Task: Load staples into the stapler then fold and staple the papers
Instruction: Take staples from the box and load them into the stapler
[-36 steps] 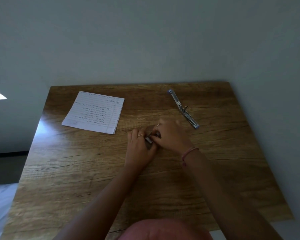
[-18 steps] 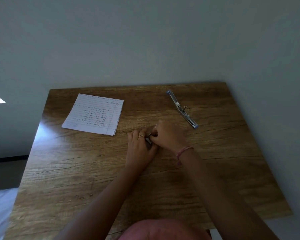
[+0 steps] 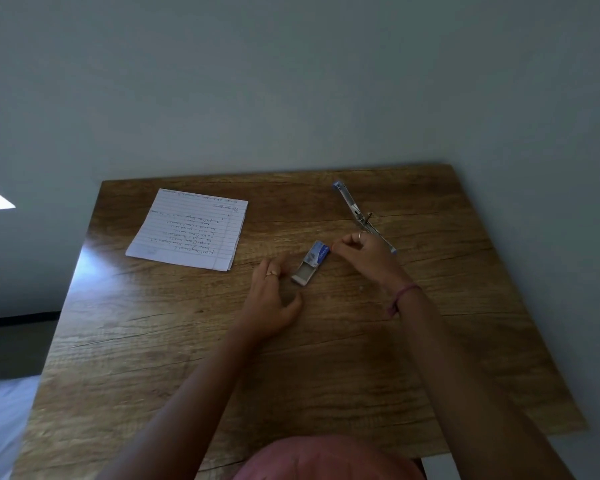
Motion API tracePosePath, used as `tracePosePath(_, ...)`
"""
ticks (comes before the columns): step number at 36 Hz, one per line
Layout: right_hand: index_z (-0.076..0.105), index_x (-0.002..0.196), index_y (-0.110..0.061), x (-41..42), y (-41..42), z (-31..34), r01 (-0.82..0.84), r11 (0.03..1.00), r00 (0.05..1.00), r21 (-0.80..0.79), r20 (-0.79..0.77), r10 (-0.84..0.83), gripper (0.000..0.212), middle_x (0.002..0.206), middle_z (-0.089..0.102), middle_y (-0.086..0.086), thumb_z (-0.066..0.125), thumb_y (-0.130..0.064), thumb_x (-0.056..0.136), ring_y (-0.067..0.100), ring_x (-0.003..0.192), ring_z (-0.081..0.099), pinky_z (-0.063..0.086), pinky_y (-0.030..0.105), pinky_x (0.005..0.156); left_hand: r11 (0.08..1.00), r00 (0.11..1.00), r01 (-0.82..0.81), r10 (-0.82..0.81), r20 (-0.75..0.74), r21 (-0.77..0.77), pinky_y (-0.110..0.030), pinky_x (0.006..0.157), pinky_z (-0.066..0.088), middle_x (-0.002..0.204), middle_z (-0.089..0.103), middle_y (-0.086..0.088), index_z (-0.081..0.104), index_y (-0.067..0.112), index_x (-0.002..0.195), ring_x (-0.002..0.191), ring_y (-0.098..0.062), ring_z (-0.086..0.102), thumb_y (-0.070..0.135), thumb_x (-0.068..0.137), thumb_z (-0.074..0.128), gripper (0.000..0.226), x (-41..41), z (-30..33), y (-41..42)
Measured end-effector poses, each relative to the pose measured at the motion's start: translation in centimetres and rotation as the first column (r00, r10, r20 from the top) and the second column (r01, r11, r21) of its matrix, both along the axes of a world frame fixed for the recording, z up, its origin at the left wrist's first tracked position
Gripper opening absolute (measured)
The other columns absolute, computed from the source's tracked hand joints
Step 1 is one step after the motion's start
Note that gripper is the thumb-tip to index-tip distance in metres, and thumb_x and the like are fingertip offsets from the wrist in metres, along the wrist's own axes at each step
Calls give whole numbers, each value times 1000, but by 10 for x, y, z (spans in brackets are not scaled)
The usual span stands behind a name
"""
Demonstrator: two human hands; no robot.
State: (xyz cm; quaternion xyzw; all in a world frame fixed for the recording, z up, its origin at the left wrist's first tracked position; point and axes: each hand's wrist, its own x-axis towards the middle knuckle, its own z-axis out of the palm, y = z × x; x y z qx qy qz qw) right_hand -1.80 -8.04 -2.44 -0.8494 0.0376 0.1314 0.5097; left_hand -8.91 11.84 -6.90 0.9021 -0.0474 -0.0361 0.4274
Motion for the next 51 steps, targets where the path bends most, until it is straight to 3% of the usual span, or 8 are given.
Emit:
tracePosePath(4,68,80,-27,4,-1,2,-19,1000,1000,-8,-15,19,9,82,67,-18,66,-32,87,-14,72,59,40,1,57,1000,998,-29,29,62,2,-23,100,30,122,44,0,31,15,144,115,-9,38,27,84,67,71,0,-1,1)
tracePosePath(8,71,87,-18,6,-4,-1,-40,995,999,-95,27,43,11,84,67,-13,67,-29,87,-5,77,60,40,4,57,999,995,-42,41,91,7,-8,91,22,119,45,3,31,17,145,112,-2,34,28,84,68,73,1,-5,1)
tracePosePath(16,73,83,-8,8,-18,-1,-215,869,952,-445,105,289,10,71,57,-13,72,-17,82,-2,65,53,36,7,59,998,994,-55,55,98,-6,-24,103,25,119,46,4,30,19,146,117,-7,36,28,83,68,74,2,-8,0)
tracePosePath(28,69,97,-20,-27,-67,-2,-265,917,961,-298,2,278,17,89,65,-11,73,-16,82,-1,80,62,43,2,63,998,991,-61,56,123,36,-21,98,23,121,41,6,33,18,145,112,-1,30,32,85,67,70,0,-8,-3)
tracePosePath(33,70,94,-26,-44,-67,-11,-200,945,972,-257,72,225,22,93,60,-10,80,-28,74,-2,80,59,44,4,65,996,991,-68,61,123,53,-23,99,25,129,37,4,36,18,142,117,-2,27,37,86,66,66,-1,-7,-5)
tracePosePath(43,72,90,-15,-41,-50,-10,-265,883,916,-387,187,356,12,91,60,-5,72,-22,81,5,78,59,47,15,69,994,991,-90,82,104,69,-26,100,30,121,29,10,45,15,136,116,-5,30,39,85,67,60,-1,-6,-7)
tracePosePath(48,70,93,-17,-28,-10,0,-306,882,859,-360,296,418,12,91,56,-13,70,-24,84,-6,80,55,43,4,71,992,988,-106,97,117,71,-26,99,31,122,33,7,49,13,130,116,-6,32,39,83,68,57,-1,-6,-8)
tracePosePath(51,71,95,-16,-19,13,2,-356,860,824,-365,312,474,14,95,59,-10,70,-24,84,-2,81,55,44,10,71,994,987,-99,92,129,52,-25,98,31,119,32,10,53,14,126,116,-7,34,37,83,70,51,-1,-5,-8)
